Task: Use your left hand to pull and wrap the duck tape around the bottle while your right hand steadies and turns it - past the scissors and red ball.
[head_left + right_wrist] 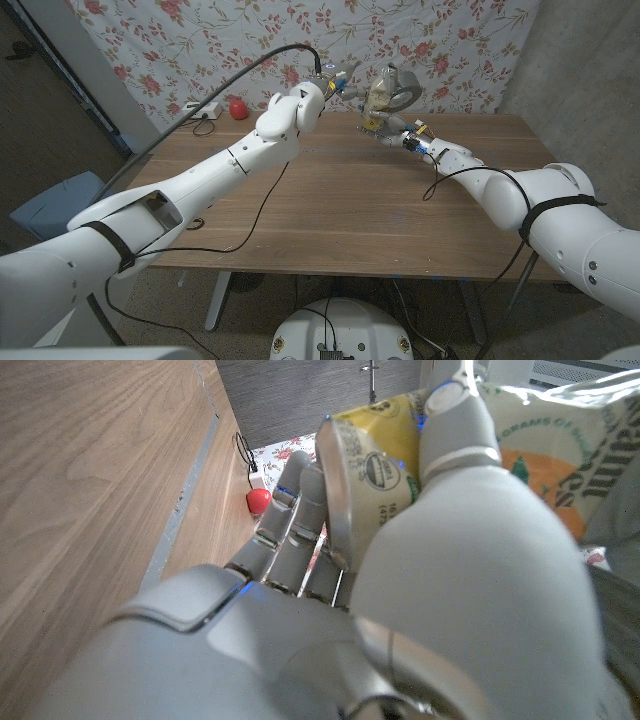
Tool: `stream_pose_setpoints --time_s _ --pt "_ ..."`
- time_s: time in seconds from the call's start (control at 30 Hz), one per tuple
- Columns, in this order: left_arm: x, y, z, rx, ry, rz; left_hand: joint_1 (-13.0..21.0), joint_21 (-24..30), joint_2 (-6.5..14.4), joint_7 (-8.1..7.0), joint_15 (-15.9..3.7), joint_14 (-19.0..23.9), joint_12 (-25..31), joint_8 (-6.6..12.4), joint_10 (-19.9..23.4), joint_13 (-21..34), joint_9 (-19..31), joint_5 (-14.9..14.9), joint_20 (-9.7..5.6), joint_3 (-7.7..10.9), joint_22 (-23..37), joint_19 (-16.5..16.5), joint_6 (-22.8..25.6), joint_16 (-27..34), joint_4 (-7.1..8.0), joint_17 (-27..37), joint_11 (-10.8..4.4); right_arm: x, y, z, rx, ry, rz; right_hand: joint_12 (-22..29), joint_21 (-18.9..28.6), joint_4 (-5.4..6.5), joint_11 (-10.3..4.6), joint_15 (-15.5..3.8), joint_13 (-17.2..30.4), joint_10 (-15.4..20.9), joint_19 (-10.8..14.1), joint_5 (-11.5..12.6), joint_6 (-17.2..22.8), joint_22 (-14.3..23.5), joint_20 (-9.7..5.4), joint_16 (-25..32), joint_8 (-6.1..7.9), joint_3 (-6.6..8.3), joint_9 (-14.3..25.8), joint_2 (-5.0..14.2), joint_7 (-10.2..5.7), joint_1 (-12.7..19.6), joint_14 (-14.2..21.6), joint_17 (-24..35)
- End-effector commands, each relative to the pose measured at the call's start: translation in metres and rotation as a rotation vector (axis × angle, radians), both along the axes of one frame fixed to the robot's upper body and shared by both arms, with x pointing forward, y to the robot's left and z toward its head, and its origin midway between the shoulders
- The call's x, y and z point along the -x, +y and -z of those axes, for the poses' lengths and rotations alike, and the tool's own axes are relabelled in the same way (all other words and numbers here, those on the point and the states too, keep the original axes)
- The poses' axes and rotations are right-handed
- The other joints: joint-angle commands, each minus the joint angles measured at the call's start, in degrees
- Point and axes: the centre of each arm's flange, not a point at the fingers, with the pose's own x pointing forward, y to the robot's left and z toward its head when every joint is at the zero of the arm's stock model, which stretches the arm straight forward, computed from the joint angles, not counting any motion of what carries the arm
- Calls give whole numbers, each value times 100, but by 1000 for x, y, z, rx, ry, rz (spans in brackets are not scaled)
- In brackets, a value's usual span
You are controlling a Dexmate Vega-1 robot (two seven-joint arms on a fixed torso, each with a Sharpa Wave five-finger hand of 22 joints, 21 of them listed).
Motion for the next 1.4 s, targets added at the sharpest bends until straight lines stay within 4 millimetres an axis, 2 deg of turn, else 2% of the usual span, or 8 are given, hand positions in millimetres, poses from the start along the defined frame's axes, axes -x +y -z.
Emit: stream_pose_setpoints --time_s 0.03,0.1,0.33,0.57,0.83,1.13,1.4 --pt "5 6 2 -29 103 -72 -736 -126 -749 57 107 -234 20 10 -286 -29 10 30 13 -47 13 -405 -293 7 -18 -42 129 -2 -9 -3 1 4 37 23 18 1297 291 -429 32 921 -51 8 161 14 -145 40 17 1338 12 1532 86 592 74 11" --pt "5 9 2 -25 105 -76 -809 -237 -764 74 206 -458 27 8 -544 -57 11 79 16 -41 4 -571 -595 10 -22 -89 197 -4 -11 -2 7 9 52 28 20 1296 297 -429 50 908 -46 8 166 14 -145 43 19 1340 12 1531 83 589 71 11" --pt "8 18 5 -23 129 -115 -870 -349 -754 124 286 -651 33 36 -780 -81 12 130 16 -28 -5 -732 -747 19 -25 -130 343 -9 -19 1 52 19 119 23 21 1292 285 -428 32 927 -53 9 162 14 -142 52 15 1348 12 1530 85 583 63 10" --pt "8 26 9 -15 151 -139 -884 -388 -747 141 332 -726 41 44 -853 -89 12 152 16 -23 -6 -782 -799 19 -30 -147 377 -10 -25 2 158 -11 169 26 23 1289 289 -428 65 889 -58 10 151 14 -142 61 11 1357 12 1528 83 578 50 10" --pt "13 32 8 -26 169 -185 -966 -511 -757 196 414 -897 40 34 -1160 -110 13 219 18 -30 -7 -930 -1087 43 -34 -202 528 -12 -31 2 215 -33 216 8 21 1284 293 -428 33 895 -73 10 152 14 -144 66 9 1368 12 1530 99 576 34 8" --pt "17 37 9 -54 227 -248 -983 -548 -750 202 419 -932 54 49 -1242 -117 14 246 18 -24 -7 -964 -1144 57 -39 -223 535 -14 -45 6 226 -43 276 11 19 1282 302 -428 48 881 -101 10 147 15 -139 73 5 1379 11 1531 105 571 15 8" --pt "18 44 13 -71 296 -274 -984 -582 -735 228 421 -940 94 84 -1245 -124 14 278 17 -12 -5 -982 -1131 78 -50 -246 619 -12 -54 9 282 -96 318 15 22 1286 307 -427 52 887 -107 10 159 16 -151 77 9 1384 10 1530 83 557 -5 7"
